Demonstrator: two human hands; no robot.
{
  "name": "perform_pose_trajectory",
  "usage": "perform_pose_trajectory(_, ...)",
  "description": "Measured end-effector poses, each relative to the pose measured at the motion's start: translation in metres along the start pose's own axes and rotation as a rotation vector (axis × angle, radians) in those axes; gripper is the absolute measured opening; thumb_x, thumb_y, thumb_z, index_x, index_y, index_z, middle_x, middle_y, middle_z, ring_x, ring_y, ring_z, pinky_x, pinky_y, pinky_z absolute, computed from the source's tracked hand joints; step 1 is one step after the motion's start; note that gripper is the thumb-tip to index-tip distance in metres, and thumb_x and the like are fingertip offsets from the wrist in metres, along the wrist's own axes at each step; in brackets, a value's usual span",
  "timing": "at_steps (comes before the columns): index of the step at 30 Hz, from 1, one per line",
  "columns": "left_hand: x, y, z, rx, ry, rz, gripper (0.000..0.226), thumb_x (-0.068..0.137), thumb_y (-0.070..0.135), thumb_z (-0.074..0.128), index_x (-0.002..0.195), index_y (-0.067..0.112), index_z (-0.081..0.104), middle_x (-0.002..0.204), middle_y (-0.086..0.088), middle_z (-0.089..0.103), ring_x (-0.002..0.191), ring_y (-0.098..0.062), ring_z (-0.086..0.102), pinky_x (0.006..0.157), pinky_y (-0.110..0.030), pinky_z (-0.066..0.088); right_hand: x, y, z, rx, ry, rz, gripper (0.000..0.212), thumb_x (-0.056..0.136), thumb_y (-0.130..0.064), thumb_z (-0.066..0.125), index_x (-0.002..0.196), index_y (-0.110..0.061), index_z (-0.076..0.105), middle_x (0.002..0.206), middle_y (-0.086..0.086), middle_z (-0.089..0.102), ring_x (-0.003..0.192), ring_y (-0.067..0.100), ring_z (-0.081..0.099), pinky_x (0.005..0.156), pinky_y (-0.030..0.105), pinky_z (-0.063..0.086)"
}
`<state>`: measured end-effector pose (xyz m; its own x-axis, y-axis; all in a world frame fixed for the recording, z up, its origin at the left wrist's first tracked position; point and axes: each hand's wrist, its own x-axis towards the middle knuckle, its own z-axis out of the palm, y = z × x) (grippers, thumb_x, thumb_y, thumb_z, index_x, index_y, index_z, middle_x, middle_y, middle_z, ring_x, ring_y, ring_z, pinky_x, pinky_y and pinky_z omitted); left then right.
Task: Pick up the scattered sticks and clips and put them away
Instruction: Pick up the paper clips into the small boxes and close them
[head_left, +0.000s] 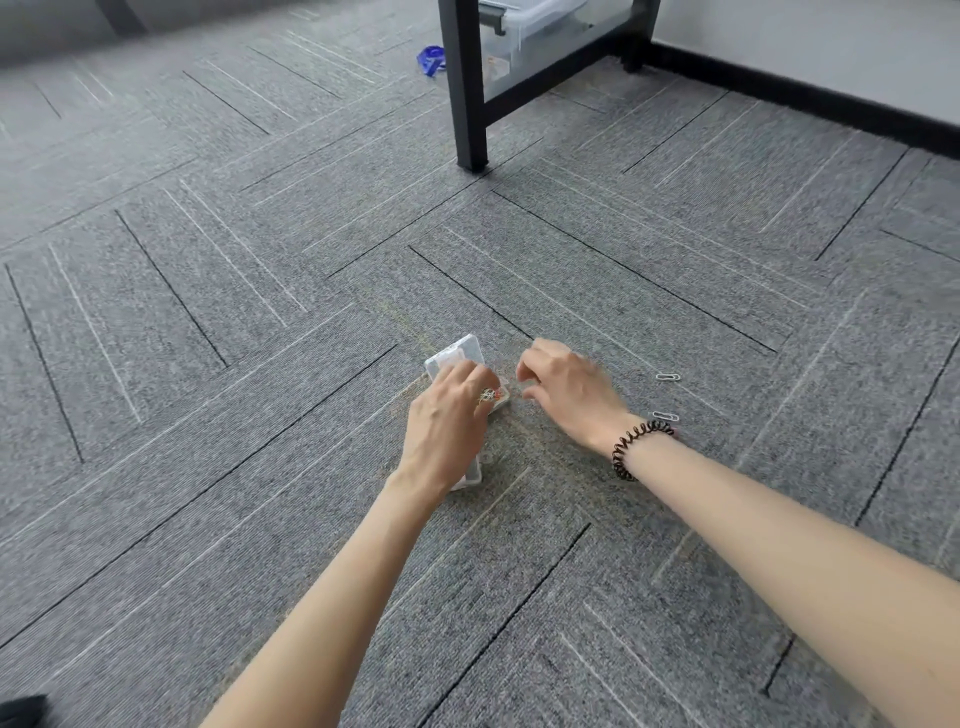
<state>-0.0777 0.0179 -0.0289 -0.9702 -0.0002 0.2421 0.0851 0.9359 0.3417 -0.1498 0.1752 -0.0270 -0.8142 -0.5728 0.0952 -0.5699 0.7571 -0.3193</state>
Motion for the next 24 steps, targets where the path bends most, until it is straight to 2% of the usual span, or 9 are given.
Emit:
perform_pose_trajectory(3, 0.003, 0.01, 0.005, 0.015, -0.033, 0.043, 0.02, 0.09, 0.027, 0.063, 0.109, 0.022, 0.062, 0.113, 0.004, 0.061, 0.103, -0.012, 0.057, 0.081, -0.03, 0.054, -0.016, 0.02, -0.007, -0.107, -0.044, 0.015, 0.015, 0.09, -0.022, 0.059, 0.103, -0.013, 0.058, 0.102, -0.001, 0.057, 0.081, 0.007, 0.05, 0.069, 0.016, 0.038)
perform_pose_trajectory(6, 0.006, 0.021, 0.014, 0.031, -0.048, 0.074, 0.025, 0.093, 0.027, 0.06, 0.117, 0.022, 0.062, 0.116, 0.004, 0.06, 0.106, -0.011, 0.055, 0.085, -0.026, 0.05, -0.031, 0.04, -0.011, -0.146, -0.072, 0.112, 0.02, 0.091, -0.025, 0.057, 0.107, -0.012, 0.057, 0.104, 0.0, 0.054, 0.083, 0.008, 0.049, 0.068, 0.017, 0.041)
perform_pose_trajectory(12, 0.011, 0.046, 0.033, 0.022, -0.154, 0.139, 0.043, 0.091, 0.03, 0.06, 0.132, 0.017, 0.053, 0.127, 0.0, 0.057, 0.112, -0.014, 0.051, 0.097, -0.029, 0.046, -0.05, 0.054, -0.016, -0.049, -0.07, 0.264, 0.024, 0.09, -0.028, 0.061, 0.11, -0.016, 0.058, 0.105, -0.003, 0.052, 0.084, 0.007, 0.048, 0.067, 0.021, 0.038)
perform_pose_trajectory(15, 0.015, 0.053, 0.04, 0.02, -0.195, 0.14, 0.046, 0.092, 0.028, 0.059, 0.136, 0.018, 0.051, 0.128, 0.0, 0.055, 0.112, -0.016, 0.049, 0.095, -0.034, 0.047, -0.048, 0.053, -0.015, -0.002, -0.057, 0.273, 0.026, 0.088, -0.029, 0.063, 0.112, -0.02, 0.059, 0.1, -0.006, 0.049, 0.08, 0.007, 0.048, 0.06, 0.02, 0.033)
perform_pose_trajectory(17, 0.017, 0.054, 0.042, 0.009, -0.196, 0.129, 0.038, 0.093, 0.023, 0.058, 0.131, 0.019, 0.057, 0.122, 0.001, 0.055, 0.107, -0.015, 0.048, 0.089, -0.033, 0.051, -0.045, 0.051, -0.014, 0.058, -0.051, 0.298, 0.026, 0.087, -0.03, 0.065, 0.111, -0.022, 0.06, 0.1, -0.006, 0.049, 0.081, 0.008, 0.05, 0.057, 0.02, 0.034)
perform_pose_trajectory(20, 0.016, 0.052, 0.043, -0.016, -0.171, 0.116, 0.024, 0.093, 0.02, 0.06, 0.115, 0.016, 0.066, 0.109, 0.001, 0.056, 0.101, -0.014, 0.047, 0.082, -0.03, 0.052, -0.041, 0.047, -0.01, 0.13, -0.046, 0.332, 0.023, 0.083, -0.03, 0.07, 0.104, -0.023, 0.062, 0.1, -0.005, 0.053, 0.088, 0.011, 0.054, 0.066, 0.025, 0.046)
perform_pose_trajectory(24, 0.022, 0.05, 0.042, -0.049, -0.213, 0.049, 0.02, 0.089, 0.024, 0.064, 0.106, 0.014, 0.061, 0.106, 0.0, 0.056, 0.099, -0.015, 0.049, 0.084, -0.029, 0.048, -0.036, 0.044, -0.007, 0.14, -0.056, 0.345, 0.017, 0.08, -0.031, 0.072, 0.093, -0.025, 0.062, 0.095, -0.007, 0.053, 0.087, 0.01, 0.052, 0.065, 0.024, 0.04)
